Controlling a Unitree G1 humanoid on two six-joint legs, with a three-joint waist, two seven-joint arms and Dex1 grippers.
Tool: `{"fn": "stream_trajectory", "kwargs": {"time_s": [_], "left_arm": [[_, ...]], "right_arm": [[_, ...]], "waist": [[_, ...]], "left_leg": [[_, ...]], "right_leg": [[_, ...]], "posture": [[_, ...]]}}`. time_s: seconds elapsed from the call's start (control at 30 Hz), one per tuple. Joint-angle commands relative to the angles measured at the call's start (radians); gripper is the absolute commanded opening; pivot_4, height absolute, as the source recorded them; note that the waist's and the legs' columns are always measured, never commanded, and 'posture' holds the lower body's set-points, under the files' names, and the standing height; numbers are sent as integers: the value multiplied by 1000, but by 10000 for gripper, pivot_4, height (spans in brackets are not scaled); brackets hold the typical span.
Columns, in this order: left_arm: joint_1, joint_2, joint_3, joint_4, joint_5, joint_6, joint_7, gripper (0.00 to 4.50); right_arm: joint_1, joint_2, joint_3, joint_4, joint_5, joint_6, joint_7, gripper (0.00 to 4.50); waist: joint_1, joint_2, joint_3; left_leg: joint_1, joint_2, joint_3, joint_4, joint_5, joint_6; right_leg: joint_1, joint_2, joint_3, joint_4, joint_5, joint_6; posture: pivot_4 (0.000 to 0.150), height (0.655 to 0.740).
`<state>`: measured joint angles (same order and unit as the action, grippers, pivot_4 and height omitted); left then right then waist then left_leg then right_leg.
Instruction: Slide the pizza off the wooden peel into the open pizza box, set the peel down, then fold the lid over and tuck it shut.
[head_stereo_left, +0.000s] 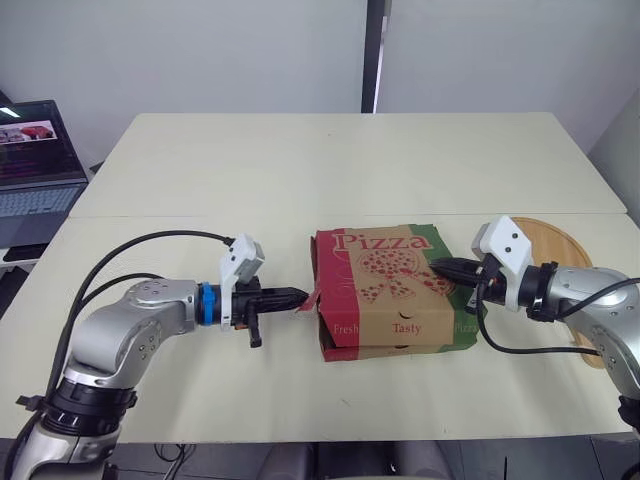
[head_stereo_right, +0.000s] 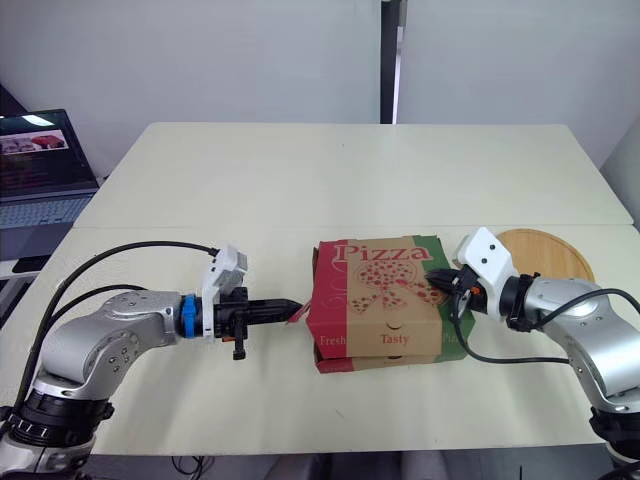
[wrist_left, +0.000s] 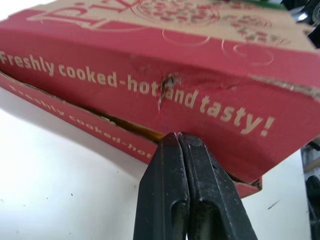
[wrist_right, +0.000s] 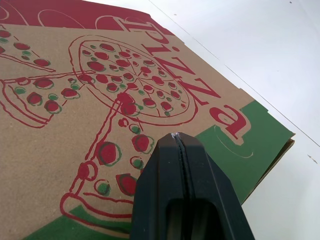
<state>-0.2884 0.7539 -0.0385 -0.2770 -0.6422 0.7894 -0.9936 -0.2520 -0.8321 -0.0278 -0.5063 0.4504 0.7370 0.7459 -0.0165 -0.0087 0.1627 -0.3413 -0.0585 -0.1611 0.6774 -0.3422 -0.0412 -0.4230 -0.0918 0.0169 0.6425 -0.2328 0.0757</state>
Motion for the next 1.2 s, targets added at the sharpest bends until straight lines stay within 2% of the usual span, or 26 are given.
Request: {"fn": "stream_trajectory", "kwargs": {"time_s": [0.03, 0.2, 0.37, 0.5, 0.6, 0.73, 0.93, 1.1, 1.2], "left_arm": [[2, -6, -8, -17, 26, -43, -3, 108], [-5, -5, 18, -7, 28, -50, 2, 108], [-12, 93, 122, 43, 4, -40, -50, 108], [-103, 137, 166, 89, -38, -7, -89, 108], [-187, 119, 104, 56, -29, -5, -102, 108], [-285, 13, -21, 6, -1, -16, -75, 108], [-330, -78, -196, 50, 122, -112, -116, 108], [-338, -83, -239, 104, 181, -166, -157, 108], [-339, -83, -234, 111, 189, -172, -172, 108]], "right_arm": [[-3, 4, 1, -17, -7, -20, 5, 0], [-3, 5, 10, -15, -13, -29, 4, 0], [9, 3, 21, -16, -33, -48, 4, 0], [16, 0, 33, -13, -55, -65, 11, 0], [19, -2, 40, -9, -67, -77, 16, 0], [15, 2, 39, -7, -77, -84, 21, 0], [-3, 16, 20, -6, -73, -105, 19, 0], [-13, 14, -104, -7, -39, -130, 9, 0], [39, -20, -201, 12, -52, -171, 34, 0]], "waist": [[0, 0, 0], [0, 0, 0], [0, 0, 0], [2, 0, 0], [12, -1, 1], [15, -1, 1], [6, -2, 1], [10, -2, 1], [15, -2, 1]], "left_leg": [[0, 0, 0, 0, 0, 0], [0, 0, 0, 0, 0, 0], [0, 0, 0, 0, 0, 0], [0, 0, 0, 0, 0, 0], [-1, 0, -1, 1, 0, 0], [-1, -1, -1, 1, 0, 0], [-1, 0, 0, 1, 0, 0], [-2, 0, 0, 1, 0, 0], [-2, 0, -1, 1, 0, 0]], "right_leg": [[0, 0, 0, 0, 0, 0], [0, 0, 0, 0, 0, 0], [0, 0, -1, 0, 0, 0], [0, 0, 0, 0, 0, 0], [1, 0, -1, -1, 0, 0], [1, 0, -1, -1, 0, 0], [-1, 0, 0, 0, 0, 0], [-1, 0, 0, 0, 0, 0], [-1, 0, -1, -1, 0, 0]], "posture": [[1500, 7400], [1500, 7400], [1500, 7400], [1500, 7400], [1500, 7400], [1500, 7400], [1500, 7400], [1500, 7400], [1500, 7400]]}}
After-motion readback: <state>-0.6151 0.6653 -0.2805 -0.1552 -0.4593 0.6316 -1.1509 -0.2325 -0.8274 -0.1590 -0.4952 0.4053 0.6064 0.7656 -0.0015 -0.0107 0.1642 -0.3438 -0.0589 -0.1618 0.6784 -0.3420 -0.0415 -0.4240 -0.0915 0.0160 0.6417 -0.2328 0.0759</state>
